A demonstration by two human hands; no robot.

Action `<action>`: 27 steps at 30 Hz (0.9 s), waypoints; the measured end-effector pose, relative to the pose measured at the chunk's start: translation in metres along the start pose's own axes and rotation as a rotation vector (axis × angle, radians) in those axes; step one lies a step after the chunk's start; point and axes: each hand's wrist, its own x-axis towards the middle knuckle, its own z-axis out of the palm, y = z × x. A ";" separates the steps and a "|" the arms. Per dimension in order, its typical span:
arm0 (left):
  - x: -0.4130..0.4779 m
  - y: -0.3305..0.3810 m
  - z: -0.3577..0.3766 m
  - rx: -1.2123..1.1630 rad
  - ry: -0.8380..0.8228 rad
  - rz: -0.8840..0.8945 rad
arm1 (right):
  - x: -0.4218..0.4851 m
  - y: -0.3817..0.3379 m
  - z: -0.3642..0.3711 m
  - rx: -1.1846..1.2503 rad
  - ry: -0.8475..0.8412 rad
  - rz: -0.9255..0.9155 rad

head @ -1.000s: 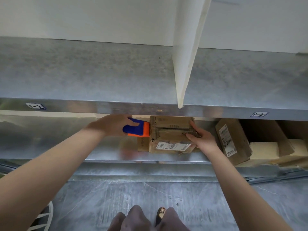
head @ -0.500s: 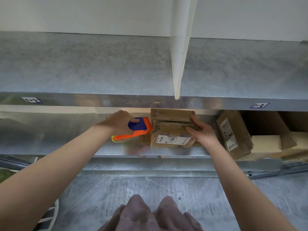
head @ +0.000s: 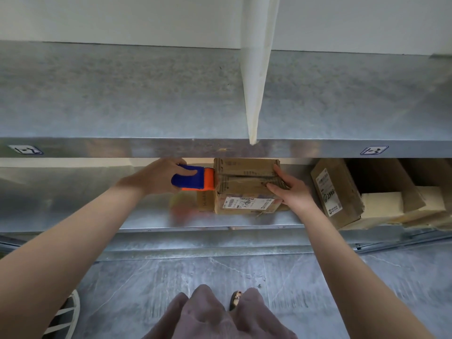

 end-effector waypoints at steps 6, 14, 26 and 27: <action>-0.003 -0.002 0.012 -0.054 -0.015 -0.132 | 0.001 0.002 0.000 0.038 -0.002 -0.005; -0.009 0.001 0.012 -0.100 -0.034 -0.171 | 0.000 0.002 0.000 0.032 -0.004 -0.016; -0.019 0.001 0.004 -0.048 0.009 -0.143 | -0.003 -0.002 0.001 0.030 -0.012 -0.020; -0.017 0.005 0.003 -0.021 0.022 -0.116 | -0.003 -0.002 0.001 0.027 -0.011 -0.019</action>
